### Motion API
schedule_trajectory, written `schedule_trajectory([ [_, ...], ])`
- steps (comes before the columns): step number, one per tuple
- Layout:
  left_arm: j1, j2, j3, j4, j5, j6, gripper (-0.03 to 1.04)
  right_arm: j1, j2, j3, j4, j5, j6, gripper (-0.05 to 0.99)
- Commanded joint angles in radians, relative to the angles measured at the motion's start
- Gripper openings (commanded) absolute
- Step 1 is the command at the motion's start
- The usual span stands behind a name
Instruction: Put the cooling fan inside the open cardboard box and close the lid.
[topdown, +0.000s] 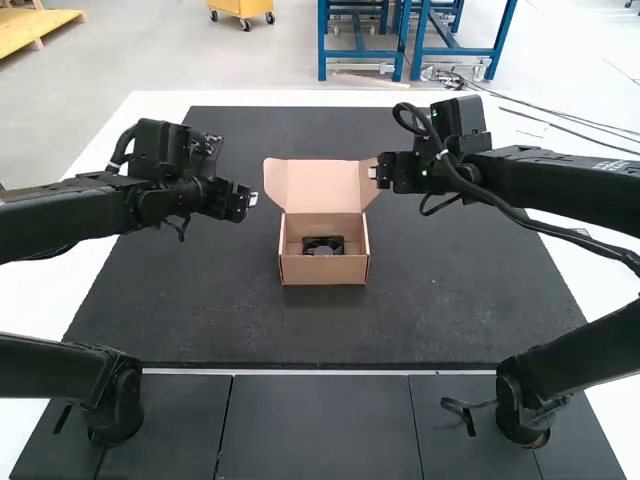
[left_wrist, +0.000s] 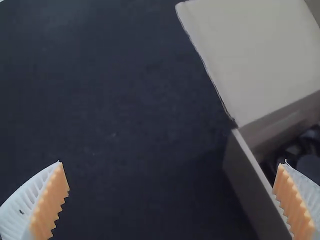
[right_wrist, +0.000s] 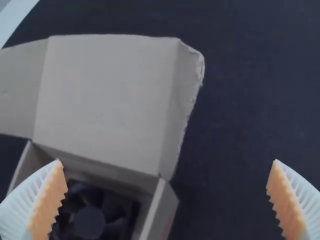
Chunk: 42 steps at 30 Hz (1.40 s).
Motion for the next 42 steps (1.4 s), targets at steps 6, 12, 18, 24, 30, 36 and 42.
schedule_trajectory([
  [6,0.014,0.105,0.117,0.083,-0.028,0.022,0.97,-0.017,0.101,0.018,0.077,-0.027,-0.055,0.91],
  [12,0.036,0.144,0.131,0.129,-0.028,0.022,0.97,-0.017,0.183,0.053,0.124,-0.019,-0.055,0.91],
  [18,0.036,0.159,0.131,0.146,-0.029,0.020,0.97,-0.040,0.253,0.110,0.150,-0.021,-0.055,0.91],
  [24,0.036,0.193,0.140,0.169,-0.029,0.020,0.97,-0.075,0.290,0.147,0.157,-0.025,-0.057,0.91],
  [30,0.036,0.220,0.180,0.169,-0.032,0.020,0.97,-0.078,0.302,0.164,0.149,-0.048,-0.057,0.90],
  [36,0.036,0.251,0.200,0.172,-0.032,0.019,0.97,-0.072,0.324,0.193,0.132,-0.073,-0.057,0.90],
  [42,0.034,0.262,0.201,0.179,-0.040,0.019,0.97,-0.065,0.344,0.235,0.080,-0.090,-0.057,0.90],
])
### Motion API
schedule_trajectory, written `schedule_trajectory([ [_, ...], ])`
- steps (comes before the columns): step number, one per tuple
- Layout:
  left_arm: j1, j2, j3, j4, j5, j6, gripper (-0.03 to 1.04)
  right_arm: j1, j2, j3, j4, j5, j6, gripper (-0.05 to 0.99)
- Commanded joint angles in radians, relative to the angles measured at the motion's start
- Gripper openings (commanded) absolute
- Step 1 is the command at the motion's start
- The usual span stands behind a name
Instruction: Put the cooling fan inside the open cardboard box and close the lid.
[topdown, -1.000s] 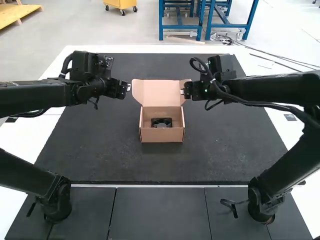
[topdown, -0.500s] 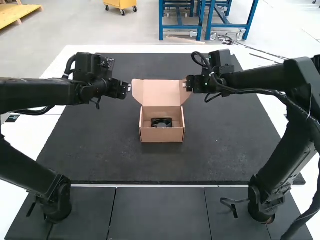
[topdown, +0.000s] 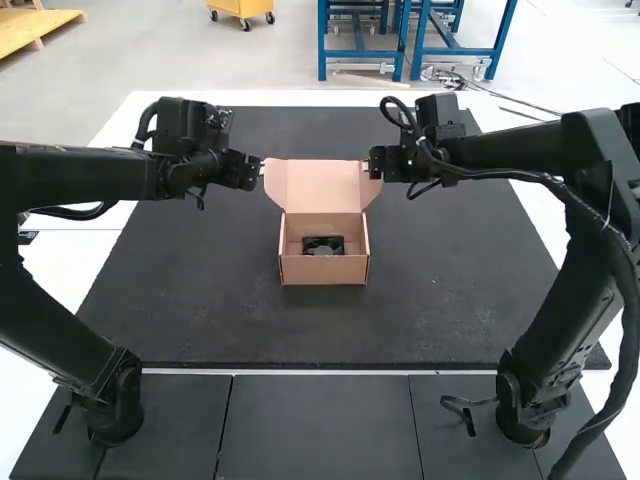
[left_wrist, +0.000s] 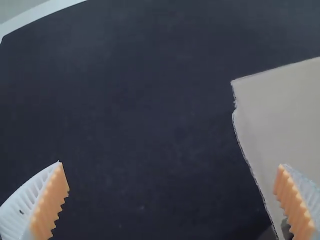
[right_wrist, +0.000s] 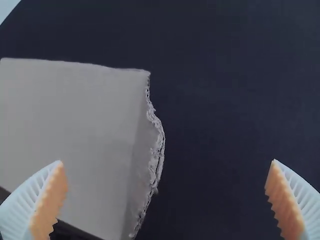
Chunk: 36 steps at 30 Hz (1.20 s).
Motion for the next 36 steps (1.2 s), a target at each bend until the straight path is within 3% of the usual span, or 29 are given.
schedule_trajectory([
  [1,0.004,0.001,0.032,0.008,-0.010,0.007,0.97,0.006,0.011,0.049,-0.022,-0.032,-0.008,0.90],
  [8,0.004,0.006,0.027,0.005,-0.030,0.005,0.97,0.021,0.015,0.073,-0.078,-0.046,-0.008,0.90],
  [17,0.007,0.032,0.019,-0.001,-0.112,0.004,0.97,0.021,0.020,0.090,-0.121,-0.052,-0.006,0.90],
  [36,0.023,0.090,0.029,0.042,-0.110,0.008,0.97,0.021,0.061,0.139,-0.169,-0.080,0.003,0.89],
])
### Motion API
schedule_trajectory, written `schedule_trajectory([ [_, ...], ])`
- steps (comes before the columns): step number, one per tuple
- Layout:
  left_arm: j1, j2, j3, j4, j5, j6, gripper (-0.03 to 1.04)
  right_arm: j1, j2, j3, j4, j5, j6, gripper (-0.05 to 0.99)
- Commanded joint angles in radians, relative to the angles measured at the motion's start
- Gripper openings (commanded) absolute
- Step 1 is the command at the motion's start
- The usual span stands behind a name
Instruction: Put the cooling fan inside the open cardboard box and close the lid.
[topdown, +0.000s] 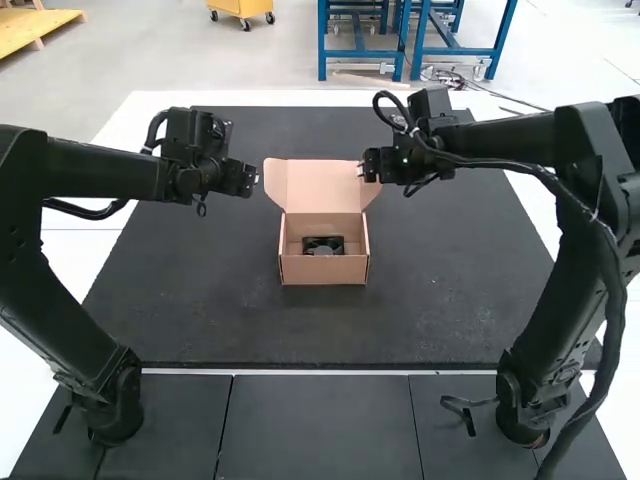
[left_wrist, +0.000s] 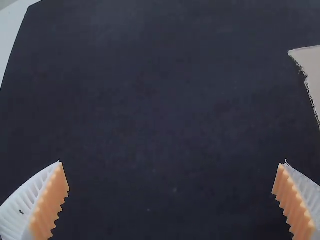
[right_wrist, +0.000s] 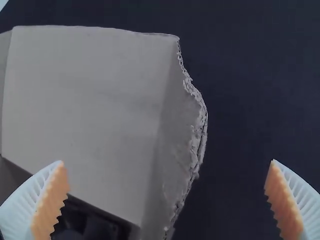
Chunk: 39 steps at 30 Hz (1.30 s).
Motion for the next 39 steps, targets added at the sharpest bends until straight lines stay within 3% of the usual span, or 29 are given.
schedule_trajectory([
  [1,0.010,0.005,0.028,0.015,0.000,0.008,0.97,0.009,0.013,0.045,-0.004,-0.021,0.004,0.88],
  [6,0.008,0.010,0.036,0.015,0.023,0.008,0.97,0.009,0.027,0.065,-0.002,-0.021,0.016,0.85],
  [14,0.008,0.018,0.042,0.015,0.057,0.009,0.97,0.009,0.027,0.069,-0.002,-0.021,0.050,0.56],
  [17,0.007,0.022,0.045,0.015,0.058,0.009,0.97,0.009,0.027,0.069,-0.002,-0.021,0.050,0.53],
  [19,0.007,0.024,0.047,0.020,0.060,0.009,0.97,0.009,0.027,0.069,-0.002,-0.021,0.050,0.40],
  [22,0.004,0.025,0.051,0.023,0.067,0.009,0.97,0.009,0.027,0.069,-0.002,-0.023,0.051,0.32],
  [34,0.007,0.030,0.054,0.022,0.077,0.011,0.97,0.032,0.027,0.075,-0.010,-0.024,0.051,0.21],
  [39,0.004,0.031,0.054,0.022,0.078,0.011,0.97,0.046,0.025,0.086,-0.031,-0.023,0.053,0.21],
])
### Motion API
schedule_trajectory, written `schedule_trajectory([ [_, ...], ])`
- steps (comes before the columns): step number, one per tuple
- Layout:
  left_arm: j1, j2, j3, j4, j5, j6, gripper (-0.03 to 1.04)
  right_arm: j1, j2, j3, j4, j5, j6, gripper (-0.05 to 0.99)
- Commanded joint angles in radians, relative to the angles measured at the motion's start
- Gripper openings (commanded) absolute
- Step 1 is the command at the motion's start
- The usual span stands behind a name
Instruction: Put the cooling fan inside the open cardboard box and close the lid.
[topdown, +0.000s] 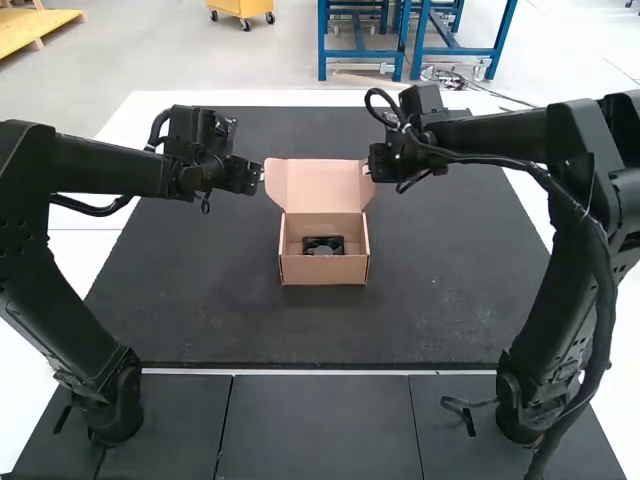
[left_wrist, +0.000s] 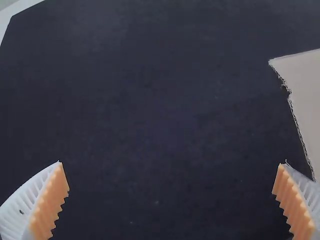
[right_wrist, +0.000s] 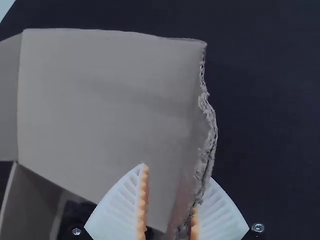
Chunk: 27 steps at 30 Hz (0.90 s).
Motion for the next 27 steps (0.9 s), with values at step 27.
schedule_trajectory([
  [27,-0.022,0.001,0.057,-0.021,0.033,0.011,0.97,0.041,-0.012,0.034,-0.056,0.013,0.003,-0.01],
])
